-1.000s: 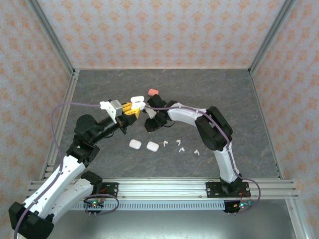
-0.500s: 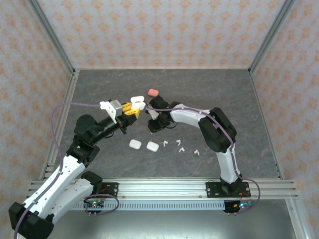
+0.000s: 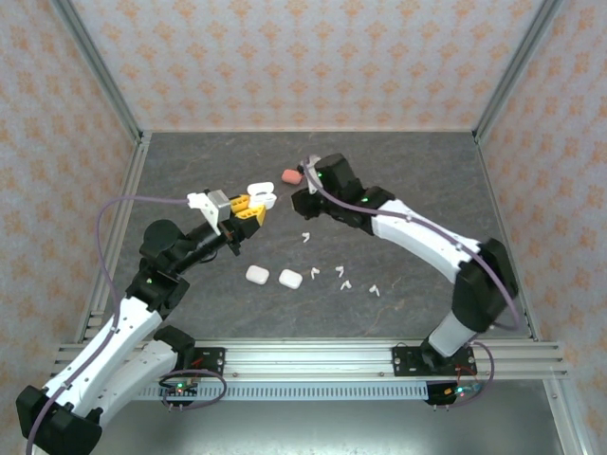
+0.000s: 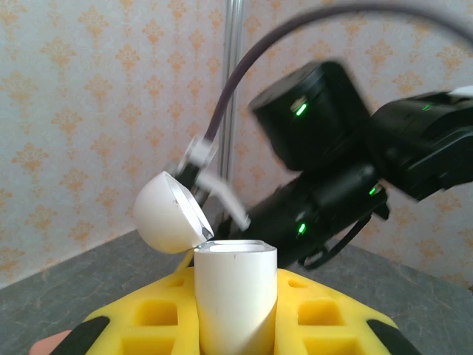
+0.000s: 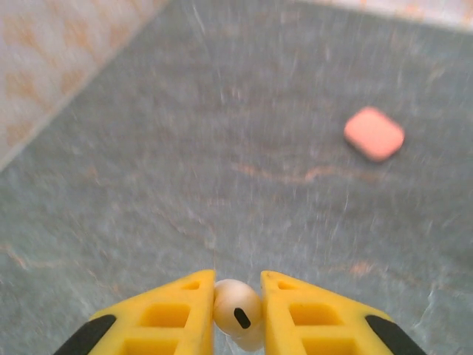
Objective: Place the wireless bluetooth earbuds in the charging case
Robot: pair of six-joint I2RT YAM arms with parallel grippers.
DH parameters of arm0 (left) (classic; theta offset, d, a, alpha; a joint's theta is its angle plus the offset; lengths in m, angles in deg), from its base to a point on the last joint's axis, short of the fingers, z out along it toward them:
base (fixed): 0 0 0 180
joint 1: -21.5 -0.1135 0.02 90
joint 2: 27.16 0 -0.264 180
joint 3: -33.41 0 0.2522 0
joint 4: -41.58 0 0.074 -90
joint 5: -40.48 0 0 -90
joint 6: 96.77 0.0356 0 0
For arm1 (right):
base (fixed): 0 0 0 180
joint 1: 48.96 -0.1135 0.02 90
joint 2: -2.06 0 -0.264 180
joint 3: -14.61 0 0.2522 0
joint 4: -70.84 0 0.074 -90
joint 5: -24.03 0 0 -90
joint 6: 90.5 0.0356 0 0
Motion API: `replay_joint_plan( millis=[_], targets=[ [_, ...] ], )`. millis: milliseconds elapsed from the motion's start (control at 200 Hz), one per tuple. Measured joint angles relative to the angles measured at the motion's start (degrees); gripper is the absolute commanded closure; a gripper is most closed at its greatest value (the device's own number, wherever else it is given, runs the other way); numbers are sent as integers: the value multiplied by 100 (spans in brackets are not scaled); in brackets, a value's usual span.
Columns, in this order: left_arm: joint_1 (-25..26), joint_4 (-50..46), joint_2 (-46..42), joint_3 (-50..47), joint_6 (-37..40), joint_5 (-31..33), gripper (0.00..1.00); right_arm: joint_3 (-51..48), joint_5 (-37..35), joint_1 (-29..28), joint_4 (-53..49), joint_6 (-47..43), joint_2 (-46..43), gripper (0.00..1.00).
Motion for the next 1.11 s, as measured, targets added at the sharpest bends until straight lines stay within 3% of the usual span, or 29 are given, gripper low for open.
replay_joint_plan(
  millis=[465, 751, 1106],
  targets=[
    [0, 179, 295, -59, -46, 0, 100, -317, 127, -282, 1539, 59, -1327, 80],
    [0, 260, 378, -59, -70, 0, 100, -535, 402, -721, 1969, -48, -1419, 80],
    [0, 306, 448, -59, -151, -2, 100, -546, 551, -778, 2151, -50, -1235, 80]
  ],
)
